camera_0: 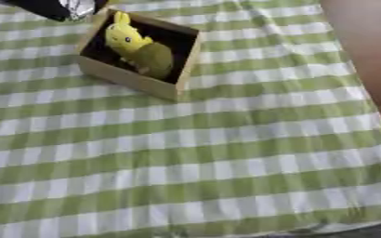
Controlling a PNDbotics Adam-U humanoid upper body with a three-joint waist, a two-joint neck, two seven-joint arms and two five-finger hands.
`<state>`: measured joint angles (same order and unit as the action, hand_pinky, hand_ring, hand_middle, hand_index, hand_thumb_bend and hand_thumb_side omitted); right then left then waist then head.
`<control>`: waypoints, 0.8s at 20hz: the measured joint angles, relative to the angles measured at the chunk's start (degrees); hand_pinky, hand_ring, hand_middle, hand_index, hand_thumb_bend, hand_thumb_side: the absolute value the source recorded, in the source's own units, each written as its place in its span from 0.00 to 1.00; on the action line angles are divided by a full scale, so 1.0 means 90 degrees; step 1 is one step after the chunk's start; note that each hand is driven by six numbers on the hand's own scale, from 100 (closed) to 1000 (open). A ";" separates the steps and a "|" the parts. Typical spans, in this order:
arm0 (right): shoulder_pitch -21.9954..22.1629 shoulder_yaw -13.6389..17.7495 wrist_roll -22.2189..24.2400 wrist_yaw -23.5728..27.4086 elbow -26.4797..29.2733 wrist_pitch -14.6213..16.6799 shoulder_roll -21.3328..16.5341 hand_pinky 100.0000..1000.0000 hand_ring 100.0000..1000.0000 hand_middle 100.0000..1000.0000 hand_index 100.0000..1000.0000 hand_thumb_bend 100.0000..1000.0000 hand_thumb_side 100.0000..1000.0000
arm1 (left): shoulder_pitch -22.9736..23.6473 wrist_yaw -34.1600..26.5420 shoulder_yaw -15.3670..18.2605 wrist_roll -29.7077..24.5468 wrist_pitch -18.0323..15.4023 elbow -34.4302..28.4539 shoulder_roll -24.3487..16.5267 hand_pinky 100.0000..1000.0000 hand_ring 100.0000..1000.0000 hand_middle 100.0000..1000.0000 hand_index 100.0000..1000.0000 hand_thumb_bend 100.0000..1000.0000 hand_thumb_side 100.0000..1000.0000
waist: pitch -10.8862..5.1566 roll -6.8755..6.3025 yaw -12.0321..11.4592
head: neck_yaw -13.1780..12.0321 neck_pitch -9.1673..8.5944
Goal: Pick up objects on the table and place them in the box.
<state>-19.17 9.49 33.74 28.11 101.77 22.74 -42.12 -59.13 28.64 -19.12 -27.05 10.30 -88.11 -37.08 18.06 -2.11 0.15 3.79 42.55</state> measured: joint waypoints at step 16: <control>-0.0061 -0.0003 -0.0028 0.0045 0.0040 0.0026 0.0001 1.00 1.00 0.40 0.88 0.00 0.47 | -0.0260 0.1663 0.0077 0.0529 -0.1548 0.2830 0.0723 0.76 0.78 0.62 0.79 0.00 0.10 | 0.0074 0.0014 0.0104 | -0.0075 -0.0094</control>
<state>-19.72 9.46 33.49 28.52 102.14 22.97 -42.11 -61.48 43.60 -18.43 -22.29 -3.63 -62.64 -30.58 18.73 -1.98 1.09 3.11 41.70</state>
